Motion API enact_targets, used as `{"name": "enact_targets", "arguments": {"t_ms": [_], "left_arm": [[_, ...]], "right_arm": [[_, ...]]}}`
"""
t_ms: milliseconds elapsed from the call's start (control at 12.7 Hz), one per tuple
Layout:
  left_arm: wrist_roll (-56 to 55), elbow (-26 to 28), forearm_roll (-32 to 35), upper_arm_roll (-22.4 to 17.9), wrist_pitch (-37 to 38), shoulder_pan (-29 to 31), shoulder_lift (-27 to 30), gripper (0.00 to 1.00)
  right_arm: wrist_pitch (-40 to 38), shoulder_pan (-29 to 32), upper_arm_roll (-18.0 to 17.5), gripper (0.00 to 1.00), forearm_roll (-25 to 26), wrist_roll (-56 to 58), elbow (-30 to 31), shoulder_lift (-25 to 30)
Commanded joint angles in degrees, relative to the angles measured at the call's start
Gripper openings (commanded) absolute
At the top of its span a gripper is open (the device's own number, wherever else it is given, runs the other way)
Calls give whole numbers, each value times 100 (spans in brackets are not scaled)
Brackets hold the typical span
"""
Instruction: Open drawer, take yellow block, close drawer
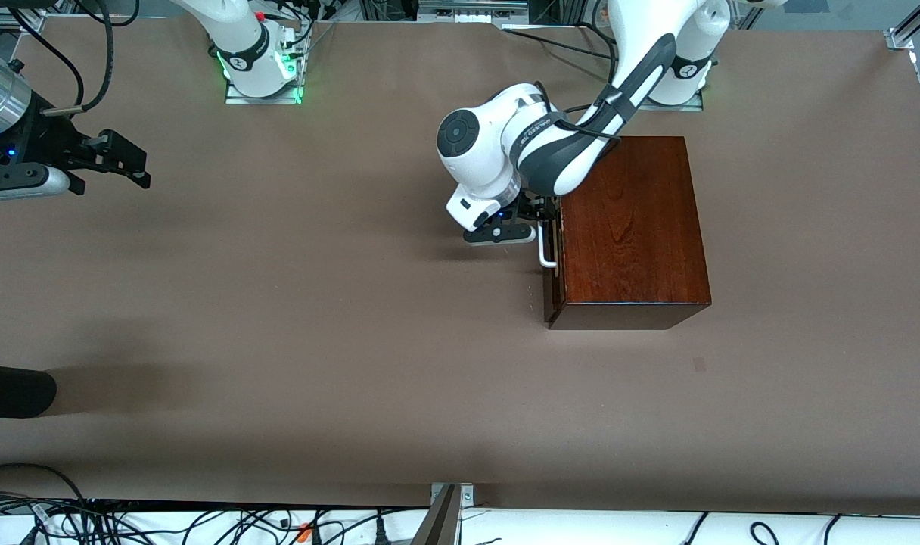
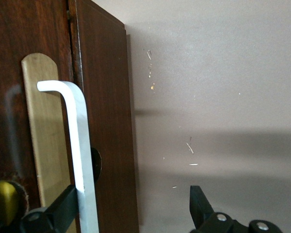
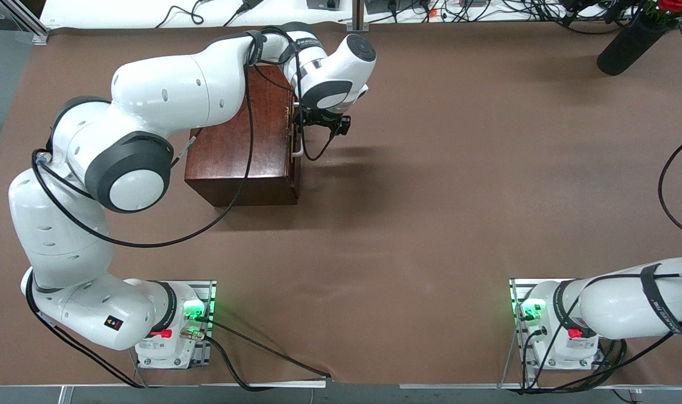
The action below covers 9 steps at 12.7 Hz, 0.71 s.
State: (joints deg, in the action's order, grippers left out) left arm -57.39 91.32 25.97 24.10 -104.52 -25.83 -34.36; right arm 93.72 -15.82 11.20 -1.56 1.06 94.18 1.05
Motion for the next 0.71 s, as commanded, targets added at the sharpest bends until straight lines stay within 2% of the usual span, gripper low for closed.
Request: {"name": "enact_targets", "arguments": {"t_ms": [0, 632], "left_arm": [[-229, -132, 154, -10, -182, -133, -141, 100], [-799, -184, -143, 16, -973, -247, -291, 100]], "right_arm": [[-91, 26, -12, 100, -90, -36, -40, 27], [-91, 26, -12, 100, -90, -36, -40, 36]]}}
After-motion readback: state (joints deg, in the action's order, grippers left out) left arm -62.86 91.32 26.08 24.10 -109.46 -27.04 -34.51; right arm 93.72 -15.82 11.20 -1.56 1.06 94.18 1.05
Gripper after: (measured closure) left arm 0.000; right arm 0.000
